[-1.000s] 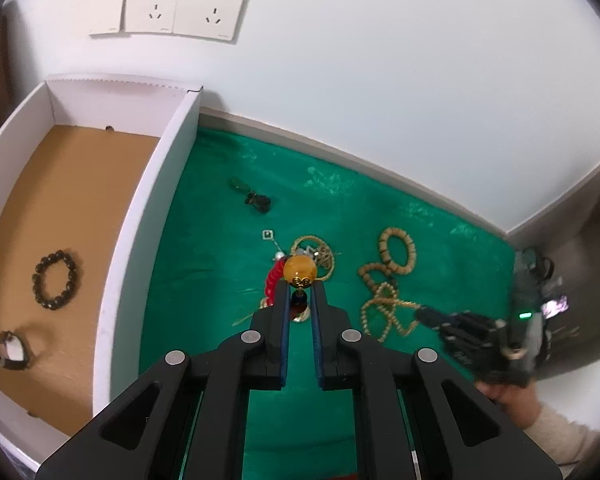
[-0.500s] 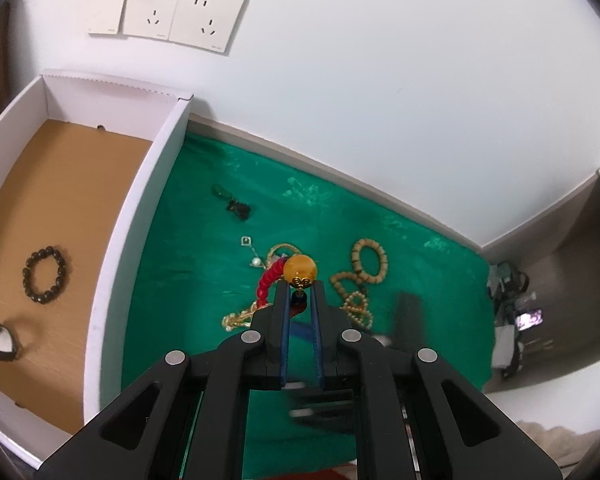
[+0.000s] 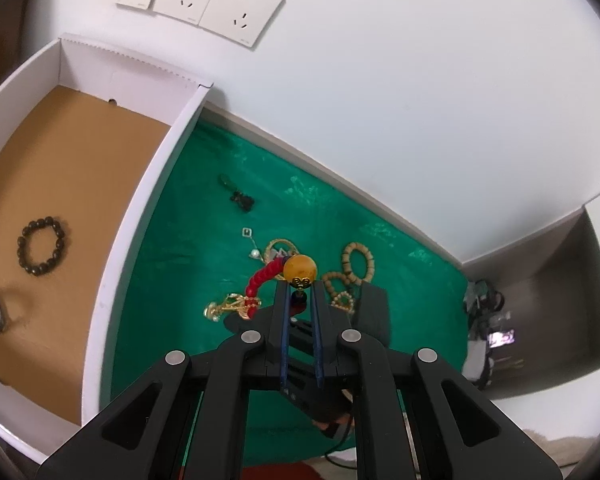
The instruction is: Organize jewelry
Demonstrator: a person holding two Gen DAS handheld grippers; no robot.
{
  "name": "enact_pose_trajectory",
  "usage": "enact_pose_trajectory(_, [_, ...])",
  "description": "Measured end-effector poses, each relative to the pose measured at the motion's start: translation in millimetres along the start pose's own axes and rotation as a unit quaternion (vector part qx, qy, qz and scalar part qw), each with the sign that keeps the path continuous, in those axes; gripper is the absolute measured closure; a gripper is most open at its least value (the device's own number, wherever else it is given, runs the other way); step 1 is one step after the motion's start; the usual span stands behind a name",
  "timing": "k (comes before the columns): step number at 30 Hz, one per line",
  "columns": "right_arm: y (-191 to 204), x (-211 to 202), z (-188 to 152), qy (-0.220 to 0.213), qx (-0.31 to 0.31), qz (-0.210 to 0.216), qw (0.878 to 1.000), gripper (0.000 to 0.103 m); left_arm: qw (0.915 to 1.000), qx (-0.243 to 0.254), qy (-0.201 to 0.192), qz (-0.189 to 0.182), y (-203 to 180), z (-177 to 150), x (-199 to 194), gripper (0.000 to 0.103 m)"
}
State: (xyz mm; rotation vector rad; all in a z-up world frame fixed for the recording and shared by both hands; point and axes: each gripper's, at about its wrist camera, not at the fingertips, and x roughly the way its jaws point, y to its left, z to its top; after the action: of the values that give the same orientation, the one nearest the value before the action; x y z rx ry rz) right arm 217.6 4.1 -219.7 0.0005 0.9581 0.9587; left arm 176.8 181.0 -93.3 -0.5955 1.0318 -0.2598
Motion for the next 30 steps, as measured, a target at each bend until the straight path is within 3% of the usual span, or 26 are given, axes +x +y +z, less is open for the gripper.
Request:
enact_pose_trajectory(1, [4.8,1.0,-2.9,0.001,-0.001,0.000,1.000,0.084,1.0000,0.003,0.000,0.001,-1.7,0.1,-0.5,0.095])
enact_pose_trajectory(2, [6.1,1.1,-3.5,0.002,-0.003,0.003,1.000,0.048,1.0000,0.005,0.001,0.000,-2.7,0.1,-0.5,0.095])
enact_pose_trajectory(3, [8.3,-0.3,-5.5,-0.005,-0.007,0.006,1.000,0.027,1.0000,0.007,0.002,-0.002,-4.2,0.0,-0.5,0.095])
enact_pose_trajectory(7, [11.6,9.7,0.8,-0.033,-0.026,-0.031,0.999,0.027,0.9998,0.015,0.008,-0.005,-10.8,-0.3,0.3,0.095])
enact_pose_trajectory(8, [10.5,17.3,5.2,-0.034,-0.025,-0.038,0.998,0.028,0.9998,0.016,0.008,-0.007,-11.4,0.1,0.6,0.095])
enact_pose_trajectory(9, [9.6,24.3,7.9,-0.030,-0.026,-0.033,0.999,0.040,0.9998,0.017,0.008,-0.008,-11.6,0.9,0.5,0.095])
enact_pose_trajectory(10, [8.7,34.7,10.4,-0.014,-0.034,-0.030,0.999,0.056,0.9998,0.017,0.006,-0.008,-12.2,2.0,-0.7,0.095])
enact_pose_trajectory(11, [5.8,44.4,10.1,0.008,-0.034,-0.037,0.999,0.086,0.9998,0.017,0.002,-0.008,-12.2,3.6,-2.9,0.095])
enact_pose_trajectory(12, [0.1,47.5,7.5,0.019,-0.019,-0.032,0.999,0.095,0.9998,0.015,-0.004,-0.009,-11.3,5.6,-6.6,0.095])
enact_pose_trajectory(16, [-15.1,29.3,-7.4,0.023,0.018,-0.030,0.999,0.095,0.9995,0.003,-0.029,-0.015,-4.1,12.0,-22.1,0.103])
enact_pose_trajectory(21, [-34.6,2.3,-15.2,0.019,0.042,-0.051,0.998,0.095,0.9982,0.006,-0.059,-0.005,0.9,21.8,-40.4,0.103])
enact_pose_trajectory(24, [-40.2,-15.8,-15.1,0.012,0.046,-0.064,0.997,0.095,0.9992,0.014,-0.036,0.011,6.9,16.4,-26.9,0.103])
enact_pose_trajectory(28, [-38.7,-45.6,-1.9,-0.010,0.044,-0.064,0.997,0.095,0.9966,0.050,-0.002,0.066,11.2,-5.5,0.8,0.102])
enact_pose_trajectory(30, [-33.5,-60.6,7.0,-0.024,0.037,-0.059,0.997,0.095,0.9947,0.060,0.029,0.079,18.2,-18.8,21.4,0.094])
